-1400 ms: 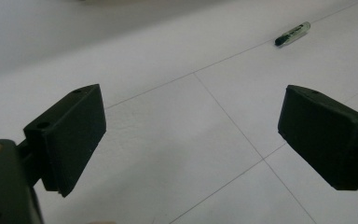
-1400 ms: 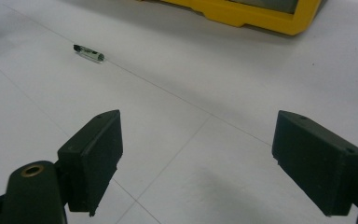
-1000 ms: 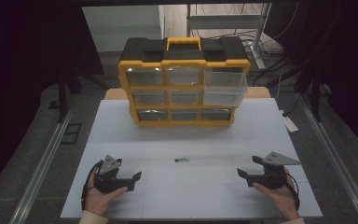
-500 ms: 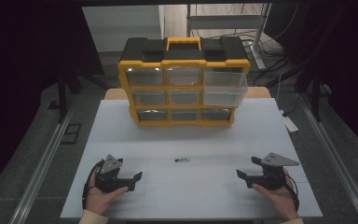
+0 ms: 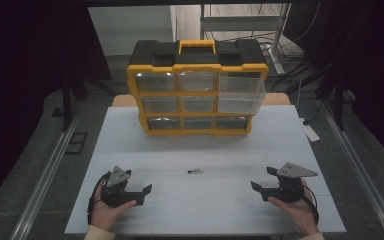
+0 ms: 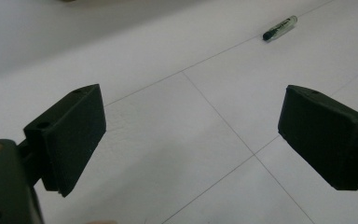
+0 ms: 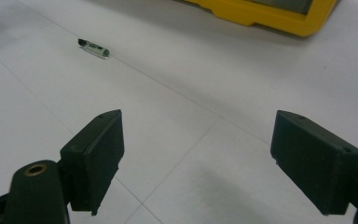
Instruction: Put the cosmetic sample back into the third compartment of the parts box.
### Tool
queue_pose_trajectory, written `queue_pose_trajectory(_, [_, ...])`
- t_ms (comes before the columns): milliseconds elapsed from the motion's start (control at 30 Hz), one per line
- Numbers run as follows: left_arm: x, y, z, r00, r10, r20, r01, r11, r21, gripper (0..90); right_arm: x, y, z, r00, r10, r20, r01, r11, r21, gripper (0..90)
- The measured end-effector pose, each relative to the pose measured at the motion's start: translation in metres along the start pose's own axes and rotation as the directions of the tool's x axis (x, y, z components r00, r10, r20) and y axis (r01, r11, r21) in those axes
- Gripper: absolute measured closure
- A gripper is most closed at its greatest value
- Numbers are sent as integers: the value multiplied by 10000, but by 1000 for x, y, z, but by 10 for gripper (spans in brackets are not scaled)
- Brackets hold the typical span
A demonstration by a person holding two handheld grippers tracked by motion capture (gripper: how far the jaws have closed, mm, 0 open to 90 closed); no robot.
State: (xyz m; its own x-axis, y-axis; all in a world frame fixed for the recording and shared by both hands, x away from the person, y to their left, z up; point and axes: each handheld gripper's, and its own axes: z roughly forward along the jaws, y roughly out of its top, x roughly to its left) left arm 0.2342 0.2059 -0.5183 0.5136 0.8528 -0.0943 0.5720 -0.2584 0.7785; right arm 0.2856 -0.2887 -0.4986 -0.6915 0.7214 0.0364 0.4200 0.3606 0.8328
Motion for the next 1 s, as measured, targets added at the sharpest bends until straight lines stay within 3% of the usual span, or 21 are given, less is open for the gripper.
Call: queue_pose_trajectory(1000, [-2,3,5,9995,186,237,-188,9998,101,85,15,41,16,9915,-1014,-810,1046,9939,357,182])
